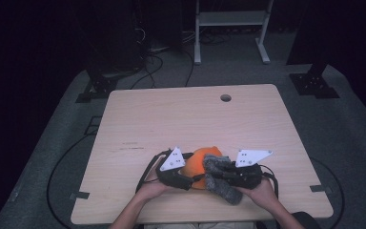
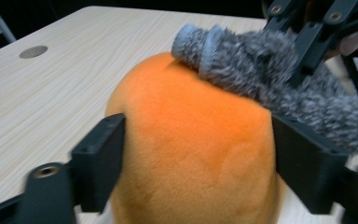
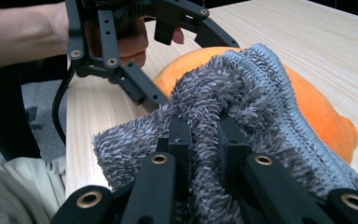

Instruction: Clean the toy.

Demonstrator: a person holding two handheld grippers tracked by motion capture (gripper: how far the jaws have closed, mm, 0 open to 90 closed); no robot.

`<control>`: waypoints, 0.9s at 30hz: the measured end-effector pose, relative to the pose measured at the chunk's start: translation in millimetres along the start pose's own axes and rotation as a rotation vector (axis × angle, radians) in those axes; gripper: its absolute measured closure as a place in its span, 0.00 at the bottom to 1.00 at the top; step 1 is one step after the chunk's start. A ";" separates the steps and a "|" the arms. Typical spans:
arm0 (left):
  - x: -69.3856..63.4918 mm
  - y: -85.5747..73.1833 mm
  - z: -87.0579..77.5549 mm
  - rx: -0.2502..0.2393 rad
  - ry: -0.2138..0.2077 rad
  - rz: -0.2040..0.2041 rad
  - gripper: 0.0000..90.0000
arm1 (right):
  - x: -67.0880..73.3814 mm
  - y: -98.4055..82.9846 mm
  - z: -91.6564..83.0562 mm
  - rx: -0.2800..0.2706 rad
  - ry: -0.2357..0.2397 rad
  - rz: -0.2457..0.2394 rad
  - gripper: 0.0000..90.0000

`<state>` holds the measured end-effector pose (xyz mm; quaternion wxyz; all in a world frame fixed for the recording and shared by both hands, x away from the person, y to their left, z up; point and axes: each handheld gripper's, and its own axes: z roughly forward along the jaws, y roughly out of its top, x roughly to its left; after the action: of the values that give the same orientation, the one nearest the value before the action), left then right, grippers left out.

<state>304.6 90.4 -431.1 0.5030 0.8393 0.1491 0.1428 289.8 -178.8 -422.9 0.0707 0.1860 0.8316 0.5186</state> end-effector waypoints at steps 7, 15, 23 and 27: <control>0.9 -3.4 -0.6 0.004 -0.003 0.001 0.33 | -22.1 -21.6 -16.0 0.048 -0.054 0.053 0.87; -4.1 -1.2 1.6 -0.009 -0.025 0.058 0.34 | -28.9 -7.2 -29.5 -0.045 -0.039 0.083 0.87; 9.2 -1.8 -1.3 0.001 -0.044 -0.098 0.25 | -10.8 2.5 -3.7 0.002 -0.011 0.002 0.87; 4.5 -3.4 -2.1 0.006 -0.026 -0.047 0.34 | -22.5 -4.7 -10.8 0.012 -0.022 0.036 0.87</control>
<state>307.5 95.3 -432.8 0.5057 0.8388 0.1625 0.1197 306.1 -198.3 -423.9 0.0696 0.2072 0.8303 0.5126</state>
